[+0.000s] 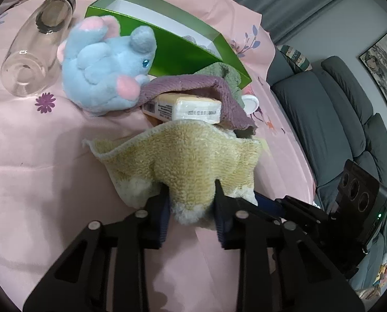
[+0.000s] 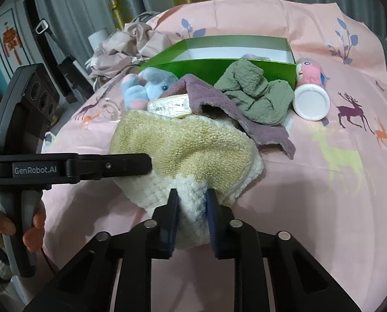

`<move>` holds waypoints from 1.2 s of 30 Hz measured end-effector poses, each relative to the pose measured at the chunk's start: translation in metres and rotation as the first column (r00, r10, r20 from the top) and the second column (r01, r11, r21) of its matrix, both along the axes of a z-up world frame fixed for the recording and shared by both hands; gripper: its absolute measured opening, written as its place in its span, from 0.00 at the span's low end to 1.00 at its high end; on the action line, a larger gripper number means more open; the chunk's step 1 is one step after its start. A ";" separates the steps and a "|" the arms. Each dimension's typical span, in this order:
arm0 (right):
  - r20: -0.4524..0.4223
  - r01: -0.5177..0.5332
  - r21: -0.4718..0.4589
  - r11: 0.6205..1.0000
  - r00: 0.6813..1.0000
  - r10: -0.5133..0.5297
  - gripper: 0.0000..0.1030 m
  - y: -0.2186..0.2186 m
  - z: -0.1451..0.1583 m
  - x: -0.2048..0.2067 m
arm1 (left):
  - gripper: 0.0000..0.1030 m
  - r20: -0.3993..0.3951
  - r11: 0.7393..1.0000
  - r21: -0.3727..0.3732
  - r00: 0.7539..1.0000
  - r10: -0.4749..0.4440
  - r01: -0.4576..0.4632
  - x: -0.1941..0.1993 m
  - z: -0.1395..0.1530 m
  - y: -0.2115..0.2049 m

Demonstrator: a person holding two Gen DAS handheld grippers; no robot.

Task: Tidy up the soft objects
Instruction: 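Grasp the yellow-and-white knit towel edge with the right gripper, then lift the knit towel and carry it over the green box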

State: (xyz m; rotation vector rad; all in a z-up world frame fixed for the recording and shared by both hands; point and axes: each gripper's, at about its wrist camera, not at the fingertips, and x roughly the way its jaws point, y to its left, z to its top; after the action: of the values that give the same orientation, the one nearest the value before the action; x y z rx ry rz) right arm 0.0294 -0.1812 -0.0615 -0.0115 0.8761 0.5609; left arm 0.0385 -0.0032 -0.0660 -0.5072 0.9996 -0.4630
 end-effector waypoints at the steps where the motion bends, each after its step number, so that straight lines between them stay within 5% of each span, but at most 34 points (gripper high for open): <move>1: 0.003 -0.006 0.005 1.000 1.000 0.006 0.16 0.001 0.001 -0.001 | 0.22 0.008 1.000 0.000 1.000 0.006 -0.006 -0.003 0.003 0.001; 15: 0.141 -0.098 0.085 0.992 0.986 0.086 0.15 0.019 0.049 -0.027 | 0.16 0.162 0.997 0.049 0.985 0.052 -0.061 -0.031 0.060 0.006; 36: 0.348 -0.181 0.133 0.974 0.929 0.126 0.15 0.034 0.115 -0.052 | 0.16 0.362 0.995 0.053 0.930 0.064 -0.089 -0.052 0.131 0.013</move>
State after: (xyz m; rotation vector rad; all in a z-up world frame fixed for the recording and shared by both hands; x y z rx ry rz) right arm -0.0221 -0.1470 0.0540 -0.0274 0.4942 0.7523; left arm -0.0133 0.0101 0.0646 -0.3803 0.6377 -0.4316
